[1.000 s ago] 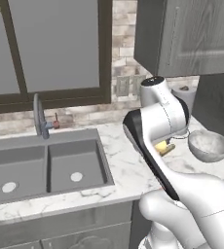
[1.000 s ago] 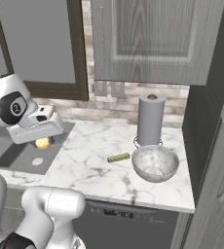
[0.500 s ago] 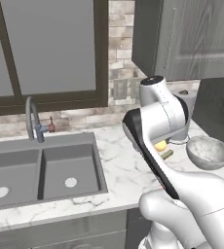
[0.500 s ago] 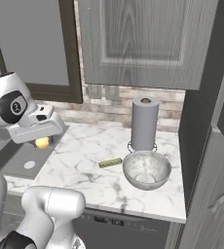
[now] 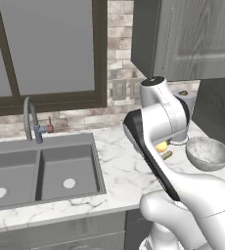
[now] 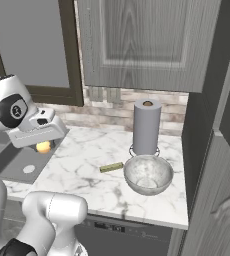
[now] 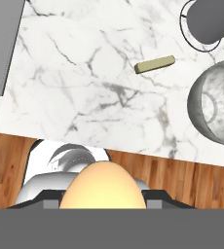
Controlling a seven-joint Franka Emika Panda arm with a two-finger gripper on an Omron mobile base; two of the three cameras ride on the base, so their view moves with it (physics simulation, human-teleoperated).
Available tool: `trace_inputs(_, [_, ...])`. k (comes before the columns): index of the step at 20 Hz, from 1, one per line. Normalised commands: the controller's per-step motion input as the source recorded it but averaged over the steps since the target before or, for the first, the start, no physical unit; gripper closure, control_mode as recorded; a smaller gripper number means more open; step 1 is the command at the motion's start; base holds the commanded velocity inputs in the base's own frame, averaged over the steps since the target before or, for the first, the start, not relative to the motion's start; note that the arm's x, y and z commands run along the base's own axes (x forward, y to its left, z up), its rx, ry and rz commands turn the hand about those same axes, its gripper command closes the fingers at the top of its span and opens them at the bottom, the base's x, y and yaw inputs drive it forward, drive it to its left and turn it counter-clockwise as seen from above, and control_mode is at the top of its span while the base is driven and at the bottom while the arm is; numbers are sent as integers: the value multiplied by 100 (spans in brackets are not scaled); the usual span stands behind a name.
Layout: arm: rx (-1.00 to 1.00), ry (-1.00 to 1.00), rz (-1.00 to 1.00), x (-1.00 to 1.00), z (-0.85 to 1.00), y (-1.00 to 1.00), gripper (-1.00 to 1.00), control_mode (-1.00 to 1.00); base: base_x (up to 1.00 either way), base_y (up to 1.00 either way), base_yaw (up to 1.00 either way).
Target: Pick the egg and butter from the fridge and place them by the bowl for mixing.
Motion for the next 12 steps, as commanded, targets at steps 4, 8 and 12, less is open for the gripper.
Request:
trace_inputs(4, [0,0,0,0,0,0,100,100,0,0,0])
trace_inputs(8, [0,0,0,0,0,0,100,100,0,0,0])
trace_inputs(12, [0,0,0,0,0,0,100,100,0,0,0])
